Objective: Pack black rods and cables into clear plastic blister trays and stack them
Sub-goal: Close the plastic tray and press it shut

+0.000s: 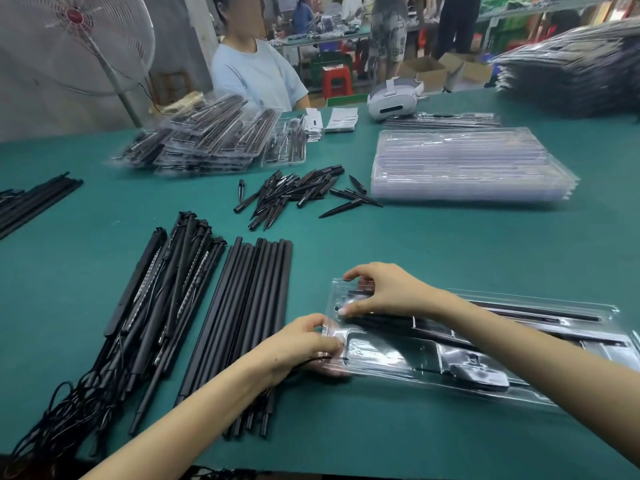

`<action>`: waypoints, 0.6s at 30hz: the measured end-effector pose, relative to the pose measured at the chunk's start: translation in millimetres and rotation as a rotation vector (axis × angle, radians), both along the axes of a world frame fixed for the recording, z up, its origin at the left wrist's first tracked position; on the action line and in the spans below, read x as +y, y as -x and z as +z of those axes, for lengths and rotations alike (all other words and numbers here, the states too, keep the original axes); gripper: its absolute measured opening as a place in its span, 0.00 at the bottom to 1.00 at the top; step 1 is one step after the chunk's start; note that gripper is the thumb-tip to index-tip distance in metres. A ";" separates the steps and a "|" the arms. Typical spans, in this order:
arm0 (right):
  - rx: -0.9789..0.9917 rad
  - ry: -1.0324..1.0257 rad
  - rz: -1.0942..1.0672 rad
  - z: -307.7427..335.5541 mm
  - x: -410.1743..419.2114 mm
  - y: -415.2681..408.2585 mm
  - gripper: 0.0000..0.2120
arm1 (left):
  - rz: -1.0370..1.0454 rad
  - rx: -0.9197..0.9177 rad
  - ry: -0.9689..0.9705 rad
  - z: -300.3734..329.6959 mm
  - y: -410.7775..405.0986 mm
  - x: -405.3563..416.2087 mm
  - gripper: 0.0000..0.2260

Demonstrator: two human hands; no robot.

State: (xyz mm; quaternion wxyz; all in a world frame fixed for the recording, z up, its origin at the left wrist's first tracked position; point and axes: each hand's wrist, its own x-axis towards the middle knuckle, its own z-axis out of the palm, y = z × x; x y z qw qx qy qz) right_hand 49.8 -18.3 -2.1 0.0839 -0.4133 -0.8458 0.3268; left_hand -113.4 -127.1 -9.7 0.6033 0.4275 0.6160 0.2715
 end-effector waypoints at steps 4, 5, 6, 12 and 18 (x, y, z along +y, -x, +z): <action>-0.037 -0.026 0.040 -2.7 -2.4 2.5 0.34 | 0.015 -0.046 0.035 1.5 -3.2 -3.6 0.18; -0.052 -0.047 0.046 -4.2 -3.4 3.1 0.34 | 0.034 -0.046 0.041 1.4 -5.3 -3.6 0.17; -0.056 -0.065 0.039 -5.1 -4.5 3.6 0.34 | 0.064 -0.037 0.034 -0.4 -7.2 -2.7 0.13; -0.075 -0.166 -0.001 -1.7 -7.2 7.4 0.33 | 0.190 0.067 0.012 -7.3 -19.3 3.1 0.11; -0.221 -0.329 0.042 -10.4 -17.9 -1.6 0.33 | 0.152 0.049 0.021 -4.2 -14.8 -2.6 0.11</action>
